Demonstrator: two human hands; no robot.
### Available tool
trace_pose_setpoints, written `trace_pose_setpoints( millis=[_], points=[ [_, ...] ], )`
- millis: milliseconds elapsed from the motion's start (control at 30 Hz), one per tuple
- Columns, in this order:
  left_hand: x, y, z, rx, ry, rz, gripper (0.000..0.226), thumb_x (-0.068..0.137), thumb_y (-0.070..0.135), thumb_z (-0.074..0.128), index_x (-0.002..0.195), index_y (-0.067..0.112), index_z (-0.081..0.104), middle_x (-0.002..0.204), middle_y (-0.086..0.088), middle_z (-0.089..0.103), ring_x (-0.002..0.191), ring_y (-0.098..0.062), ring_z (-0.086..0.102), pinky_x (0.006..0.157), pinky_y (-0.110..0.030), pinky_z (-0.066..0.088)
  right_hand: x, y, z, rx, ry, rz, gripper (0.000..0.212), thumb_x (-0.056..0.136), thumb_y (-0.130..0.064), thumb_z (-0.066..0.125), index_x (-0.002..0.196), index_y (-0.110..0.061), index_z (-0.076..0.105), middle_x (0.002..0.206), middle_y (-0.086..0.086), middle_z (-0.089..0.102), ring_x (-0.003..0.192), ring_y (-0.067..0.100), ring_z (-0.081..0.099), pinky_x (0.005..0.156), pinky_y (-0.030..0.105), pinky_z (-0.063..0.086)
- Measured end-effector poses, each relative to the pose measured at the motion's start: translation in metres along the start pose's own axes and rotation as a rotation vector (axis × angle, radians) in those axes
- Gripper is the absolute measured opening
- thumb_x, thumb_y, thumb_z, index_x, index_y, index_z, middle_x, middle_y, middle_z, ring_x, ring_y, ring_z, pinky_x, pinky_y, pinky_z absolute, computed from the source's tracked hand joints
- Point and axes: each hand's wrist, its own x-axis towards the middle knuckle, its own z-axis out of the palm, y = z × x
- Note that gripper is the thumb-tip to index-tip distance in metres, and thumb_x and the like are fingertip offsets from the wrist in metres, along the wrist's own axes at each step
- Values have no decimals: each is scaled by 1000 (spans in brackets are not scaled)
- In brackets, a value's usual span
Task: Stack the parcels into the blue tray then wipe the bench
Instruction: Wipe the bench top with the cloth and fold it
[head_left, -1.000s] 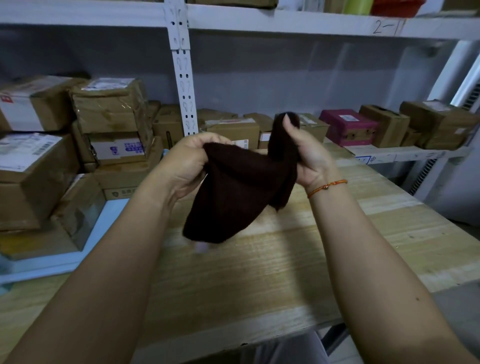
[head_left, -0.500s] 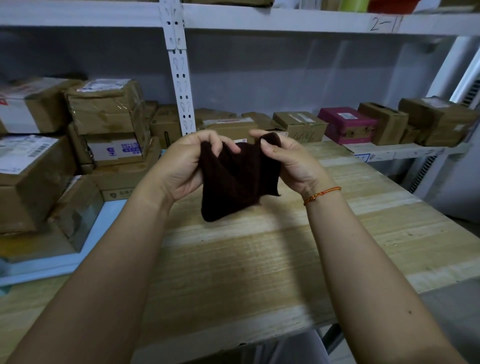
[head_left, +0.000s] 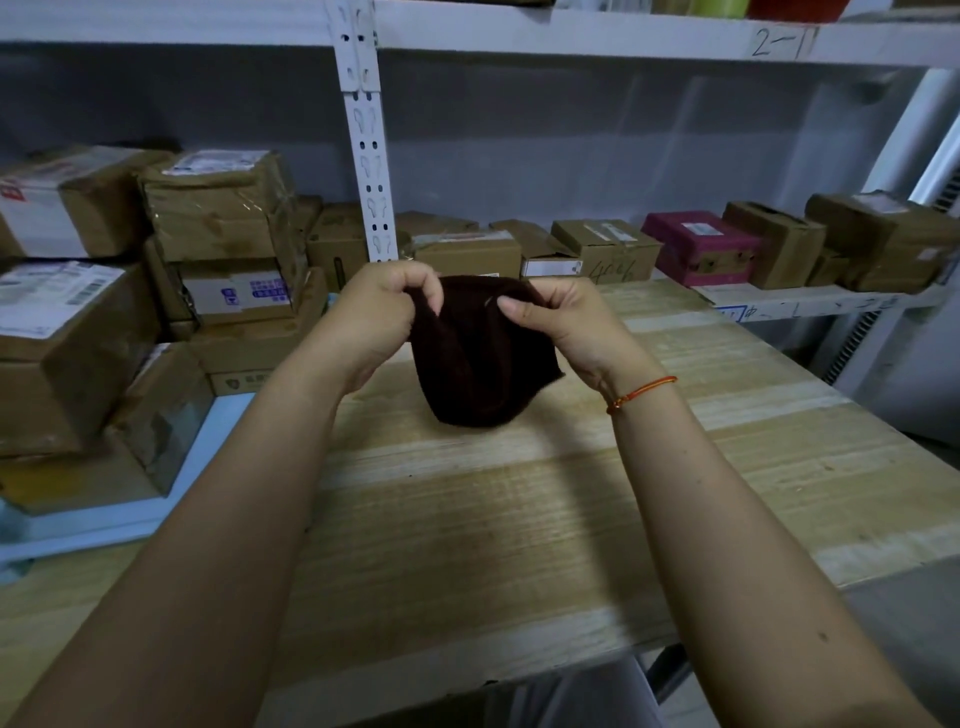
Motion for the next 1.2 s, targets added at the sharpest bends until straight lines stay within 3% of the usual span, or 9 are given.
trace_pose_setpoints(
  millis=[67,267,500,567,667,800,933,1100,1200],
  points=[
    [-1,4,-1,206,5,23,50,71,-19,35,51,22,57,69,0,56,73,-17,51,68,-25,40,0,-3,3,-44,38,-42,12,91,-2,63,94,-9,73,81,-4,76,83,10,72,76,22,56],
    [-6,18,-1,568,30,69,26,86,7,47,71,6,69,75,-5,63,74,-15,56,62,-19,38,3,-13,13,-119,224,-150,15,89,-1,67,90,-14,75,80,-8,75,82,9,71,75,23,55],
    [-16,16,6,997,-205,-27,66,80,81,35,65,23,62,63,4,57,62,-9,55,51,-26,34,10,-25,12,-231,484,-192,14,80,-15,79,72,-25,72,71,-9,70,73,7,67,71,29,56],
    [-17,16,1,866,-313,-125,58,73,81,50,72,25,65,69,6,62,67,-9,59,56,-27,43,11,-25,5,-266,558,-153,15,78,-20,81,68,-21,70,70,-5,68,74,14,66,77,39,56],
    [-15,11,-7,425,-134,-83,24,73,44,79,86,27,69,83,9,70,81,-6,66,71,-24,52,6,-25,-12,-192,562,-32,26,78,-22,81,78,2,70,77,12,69,77,27,68,79,48,56],
    [-12,9,-5,-279,54,-85,24,84,-2,69,83,18,57,70,5,64,65,-7,65,57,-19,53,-8,-24,-19,-17,427,66,13,84,-12,75,88,0,71,79,7,73,72,17,71,68,33,60],
    [-17,9,2,-459,6,-260,30,88,-6,61,103,20,56,86,-4,66,62,-9,67,52,-23,56,-23,-23,-25,25,316,222,5,86,-10,72,84,-5,70,75,6,73,69,16,71,64,26,57],
    [-25,4,1,-591,-324,-564,27,82,-3,58,107,0,66,89,-15,73,69,-17,74,58,-26,61,-42,-27,-36,-170,233,396,20,84,-10,74,73,-10,57,67,6,62,61,16,62,58,25,52],
    [-22,-8,11,-560,-319,-674,23,89,-2,55,110,-3,64,91,-16,71,72,-19,73,60,-27,61,-44,-21,-38,-294,263,449,28,83,-15,77,72,-14,50,69,5,57,67,19,58,67,32,51]
  ],
)
